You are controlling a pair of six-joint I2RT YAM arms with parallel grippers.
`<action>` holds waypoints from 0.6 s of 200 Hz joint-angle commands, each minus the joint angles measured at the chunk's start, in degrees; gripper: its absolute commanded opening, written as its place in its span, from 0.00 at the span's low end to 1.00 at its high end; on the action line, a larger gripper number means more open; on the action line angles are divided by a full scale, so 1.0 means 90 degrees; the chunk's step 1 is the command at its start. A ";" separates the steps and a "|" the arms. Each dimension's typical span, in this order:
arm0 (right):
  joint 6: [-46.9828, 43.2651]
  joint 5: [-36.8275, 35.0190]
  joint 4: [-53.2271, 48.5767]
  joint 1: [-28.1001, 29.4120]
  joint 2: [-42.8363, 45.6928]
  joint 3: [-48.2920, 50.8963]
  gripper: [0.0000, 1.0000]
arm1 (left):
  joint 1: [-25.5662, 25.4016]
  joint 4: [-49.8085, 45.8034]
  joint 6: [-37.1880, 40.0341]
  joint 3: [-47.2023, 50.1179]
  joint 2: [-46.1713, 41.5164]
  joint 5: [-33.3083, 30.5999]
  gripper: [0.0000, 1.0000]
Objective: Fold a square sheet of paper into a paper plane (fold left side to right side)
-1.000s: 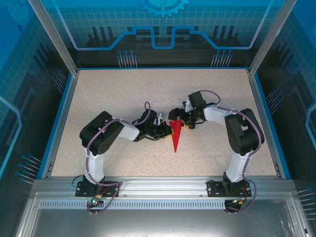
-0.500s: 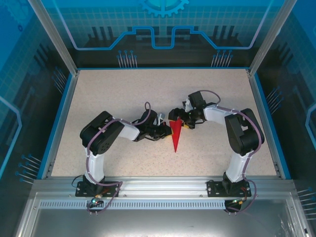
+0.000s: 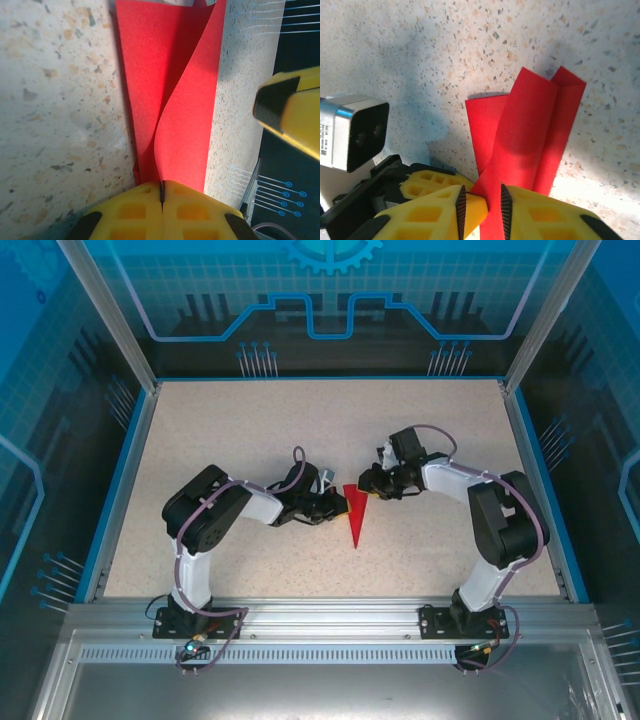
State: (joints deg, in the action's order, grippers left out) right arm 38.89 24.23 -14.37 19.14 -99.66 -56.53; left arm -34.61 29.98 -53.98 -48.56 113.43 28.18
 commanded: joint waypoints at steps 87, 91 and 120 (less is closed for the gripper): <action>-0.0232 -0.0140 -0.0336 0.0164 -0.0559 -0.0190 0.22 | 0.0056 -0.0586 0.0236 -0.0172 0.0258 -0.0248 0.04; -0.0239 -0.0165 -0.0364 0.0160 -0.0563 -0.0192 0.22 | 0.0055 -0.0596 0.0231 -0.0179 0.0258 -0.0241 0.04; -0.0310 -0.0298 -0.0502 0.0159 -0.0601 -0.0203 0.21 | 0.0055 -0.0635 0.0242 -0.0173 0.0268 -0.0246 0.03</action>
State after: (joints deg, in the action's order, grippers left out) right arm 37.45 23.11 -15.70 19.88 -103.74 -57.04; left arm -34.59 28.10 -53.80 -49.45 113.47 28.18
